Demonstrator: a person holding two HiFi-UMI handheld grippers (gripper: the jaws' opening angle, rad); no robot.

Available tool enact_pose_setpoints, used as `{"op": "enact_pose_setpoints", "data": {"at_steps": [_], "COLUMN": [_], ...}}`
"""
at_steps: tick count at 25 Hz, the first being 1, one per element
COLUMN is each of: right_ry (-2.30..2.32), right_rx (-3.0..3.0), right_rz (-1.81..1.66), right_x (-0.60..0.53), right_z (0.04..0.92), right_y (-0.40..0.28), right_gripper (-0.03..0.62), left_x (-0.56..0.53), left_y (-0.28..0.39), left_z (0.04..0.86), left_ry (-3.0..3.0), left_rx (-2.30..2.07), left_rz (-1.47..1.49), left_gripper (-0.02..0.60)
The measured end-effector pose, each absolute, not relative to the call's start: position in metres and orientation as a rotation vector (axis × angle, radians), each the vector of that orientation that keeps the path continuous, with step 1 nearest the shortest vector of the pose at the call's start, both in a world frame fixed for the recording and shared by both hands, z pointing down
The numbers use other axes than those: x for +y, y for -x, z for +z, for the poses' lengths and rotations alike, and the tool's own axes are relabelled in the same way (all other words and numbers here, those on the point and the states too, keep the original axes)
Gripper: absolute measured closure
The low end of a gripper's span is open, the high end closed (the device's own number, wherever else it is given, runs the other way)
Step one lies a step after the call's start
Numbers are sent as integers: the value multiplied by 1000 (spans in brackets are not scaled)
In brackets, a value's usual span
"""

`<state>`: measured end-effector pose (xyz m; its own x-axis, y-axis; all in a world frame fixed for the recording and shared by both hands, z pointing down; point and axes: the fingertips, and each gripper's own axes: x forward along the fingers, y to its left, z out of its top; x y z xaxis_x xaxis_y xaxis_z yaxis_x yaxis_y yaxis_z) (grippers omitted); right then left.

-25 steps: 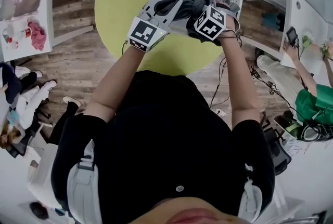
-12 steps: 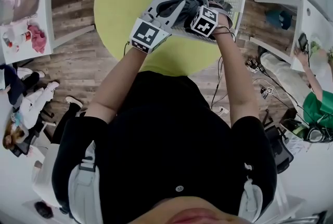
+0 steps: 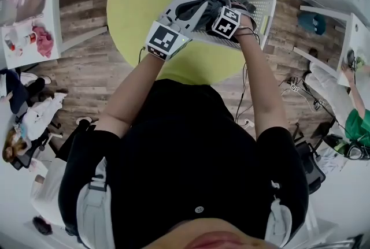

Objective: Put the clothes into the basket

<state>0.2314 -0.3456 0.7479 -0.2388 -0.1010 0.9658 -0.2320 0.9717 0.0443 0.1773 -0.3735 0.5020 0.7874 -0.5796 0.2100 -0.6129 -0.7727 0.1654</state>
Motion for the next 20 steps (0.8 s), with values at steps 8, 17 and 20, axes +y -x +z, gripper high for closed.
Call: {"op": "enact_pose_setpoints", "data": {"at_steps": [8,17,20], "right_ry": [-270,-397,-449], "right_rx": [-1757,-1877,-1940], "right_rz": [153,82,86], "right_x": [-347,-354,-348], "right_z": [765,691,660], "right_y": [-237,-233,-232], "right_gripper": [195,194,195], "left_x": [-371,-355,-346], "left_y": [-178,-178,-176], "left_z": [500,480,472], "left_ry": [-2757,-2779,-2788], "left_rx": [-934,-965,-979], "left_rz": [212,200,198], "left_gripper": [574,574,574]}}
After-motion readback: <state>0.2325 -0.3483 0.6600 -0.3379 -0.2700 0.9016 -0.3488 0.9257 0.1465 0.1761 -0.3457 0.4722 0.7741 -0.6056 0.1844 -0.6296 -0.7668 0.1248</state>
